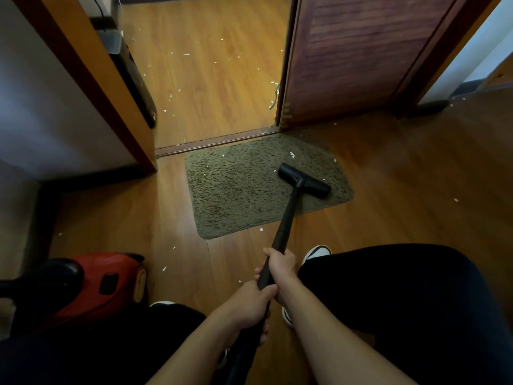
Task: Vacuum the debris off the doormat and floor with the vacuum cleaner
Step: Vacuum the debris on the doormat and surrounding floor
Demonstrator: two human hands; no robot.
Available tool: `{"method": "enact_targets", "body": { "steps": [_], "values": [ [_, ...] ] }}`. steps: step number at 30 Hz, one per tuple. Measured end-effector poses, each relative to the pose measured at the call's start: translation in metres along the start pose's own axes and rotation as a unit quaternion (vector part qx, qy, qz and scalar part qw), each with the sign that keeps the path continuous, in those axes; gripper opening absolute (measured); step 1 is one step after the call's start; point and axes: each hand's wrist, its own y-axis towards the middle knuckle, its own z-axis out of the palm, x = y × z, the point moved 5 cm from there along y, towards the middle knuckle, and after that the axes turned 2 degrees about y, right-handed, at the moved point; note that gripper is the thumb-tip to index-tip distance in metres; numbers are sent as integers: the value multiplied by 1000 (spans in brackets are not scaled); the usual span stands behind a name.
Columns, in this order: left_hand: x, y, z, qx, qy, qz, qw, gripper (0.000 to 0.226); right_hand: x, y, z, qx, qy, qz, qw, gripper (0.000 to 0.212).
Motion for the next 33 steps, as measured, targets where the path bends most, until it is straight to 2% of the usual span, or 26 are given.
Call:
{"method": "enact_targets", "body": {
  "steps": [5, 14, 33],
  "values": [
    [24, -21, 2, -6, 29, -2, 1000, 22, -26, -27, 0, 9, 2, 9, 1000, 29],
    [57, -48, -5, -27, 14, -19, 999, 19, -52, -65, 11, 38, -16, 9, 999, 35],
    [-57, 43, 1, -27, 4, 11, 1000, 13, 53, 42, -8, 17, 24, 3, 1000, 26]
  ]
}}
